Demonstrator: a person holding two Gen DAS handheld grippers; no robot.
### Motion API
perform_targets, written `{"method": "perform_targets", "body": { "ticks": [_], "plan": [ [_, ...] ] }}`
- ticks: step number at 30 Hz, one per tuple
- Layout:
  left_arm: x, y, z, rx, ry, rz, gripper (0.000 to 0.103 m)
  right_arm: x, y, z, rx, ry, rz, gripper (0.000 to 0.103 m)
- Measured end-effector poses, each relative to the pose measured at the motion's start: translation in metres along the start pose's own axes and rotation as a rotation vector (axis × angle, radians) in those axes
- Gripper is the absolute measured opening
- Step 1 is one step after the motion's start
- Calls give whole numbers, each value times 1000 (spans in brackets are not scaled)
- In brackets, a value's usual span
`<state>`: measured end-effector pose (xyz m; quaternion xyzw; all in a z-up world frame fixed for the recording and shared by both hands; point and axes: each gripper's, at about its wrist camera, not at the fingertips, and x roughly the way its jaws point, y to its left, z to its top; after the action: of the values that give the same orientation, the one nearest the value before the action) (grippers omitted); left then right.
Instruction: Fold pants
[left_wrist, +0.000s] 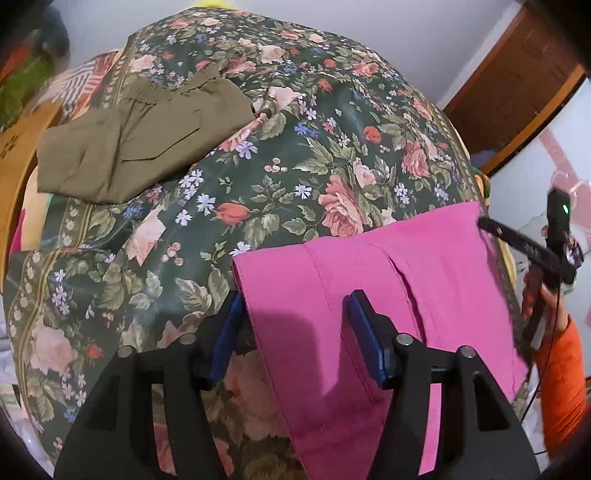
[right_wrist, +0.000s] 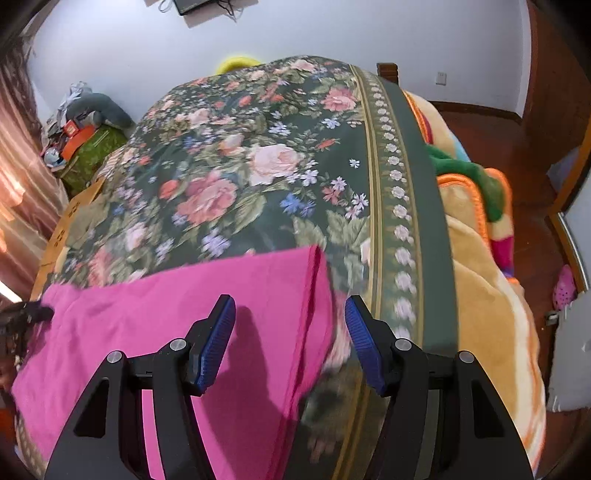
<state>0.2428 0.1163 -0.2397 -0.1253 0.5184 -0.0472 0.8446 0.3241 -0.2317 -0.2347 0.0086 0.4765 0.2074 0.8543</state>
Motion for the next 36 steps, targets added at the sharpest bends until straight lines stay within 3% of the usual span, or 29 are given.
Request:
{"method": "perform_targets", "body": {
  "ticks": [1,3,5,8,11,18,20,22,24,25,32,36],
  "plan": [
    [0,-3,-2,16,-14,14,59,5,-1,2,-4,8,-22,53],
    [-1,-6,-2,35,-26,31,55,12,-2,2,-4,12,-18,23],
    [-3,-10,-4,53,-36,48,44,13,3,2,-29,2,-4,11],
    [-7,-14,-8,76,-75,125,33,12,14,-2,-113,-22,-57,7],
    [-3,-21,-14,111,-87,215,31,15,16,-3,-147,-19,-98,5],
    [-11,-7,-15,48,-61,181,35,8,12,1,-120,49,-152,5],
    [-20,-10,-17,54,-58,209,37,-9,15,0,-107,41,-141,6],
    [-33,-14,-22,86,-55,235,40,-29,19,-3,-113,16,-129,14],
    [-46,-17,-29,97,-63,245,47,-54,26,-9,-126,-15,-127,42],
    [-53,-17,-33,94,-67,239,52,-68,31,-13,-135,-38,-121,45],
    [-93,-23,-65,12,-99,167,75,-117,73,-40,-182,-86,-21,46],
    [-100,-25,-87,-40,-86,95,76,-123,101,-66,-204,-71,47,53]
  ]
}}
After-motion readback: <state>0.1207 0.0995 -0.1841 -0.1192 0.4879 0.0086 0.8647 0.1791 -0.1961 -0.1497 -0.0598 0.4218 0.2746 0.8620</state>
